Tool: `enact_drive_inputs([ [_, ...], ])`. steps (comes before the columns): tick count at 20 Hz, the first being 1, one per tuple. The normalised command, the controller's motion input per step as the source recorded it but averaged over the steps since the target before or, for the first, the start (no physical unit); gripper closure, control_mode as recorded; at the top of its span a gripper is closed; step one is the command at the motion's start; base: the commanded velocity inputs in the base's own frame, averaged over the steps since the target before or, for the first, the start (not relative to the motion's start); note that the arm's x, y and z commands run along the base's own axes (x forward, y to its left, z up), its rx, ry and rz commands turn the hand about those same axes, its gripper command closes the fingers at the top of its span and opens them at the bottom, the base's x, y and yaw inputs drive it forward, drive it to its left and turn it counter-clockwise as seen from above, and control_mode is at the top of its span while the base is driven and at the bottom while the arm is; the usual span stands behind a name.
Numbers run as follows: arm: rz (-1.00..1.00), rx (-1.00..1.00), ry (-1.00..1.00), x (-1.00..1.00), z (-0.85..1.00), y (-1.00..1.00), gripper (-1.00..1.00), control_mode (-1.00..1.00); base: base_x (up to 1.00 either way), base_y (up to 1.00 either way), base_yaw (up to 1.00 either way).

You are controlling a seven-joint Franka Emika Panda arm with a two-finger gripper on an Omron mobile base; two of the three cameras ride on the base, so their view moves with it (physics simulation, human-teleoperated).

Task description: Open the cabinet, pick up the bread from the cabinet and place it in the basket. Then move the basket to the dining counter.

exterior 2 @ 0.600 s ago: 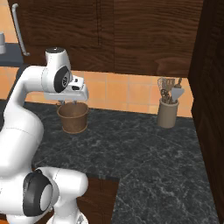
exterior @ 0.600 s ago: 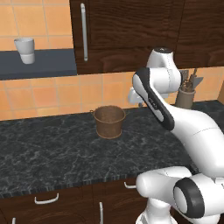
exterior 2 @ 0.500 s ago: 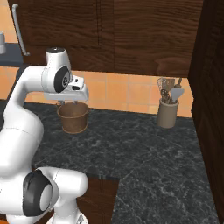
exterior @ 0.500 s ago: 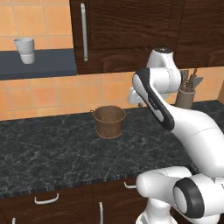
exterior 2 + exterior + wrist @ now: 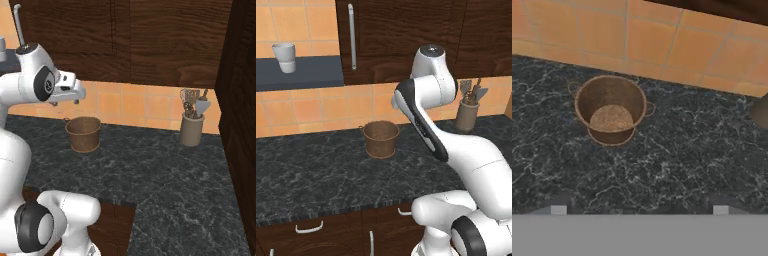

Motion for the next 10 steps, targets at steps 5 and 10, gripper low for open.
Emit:
enact_drive_inputs([
  [5,-0.04,-0.03,-0.6,-0.29,1.0,0.58,-1.0,-1.0,0.0,0.0,0.0],
  [10,0.0,0.05,-0.38,-0.49,1.0,0.74,-1.0,-1.0,0.0,0.0,0.0],
])
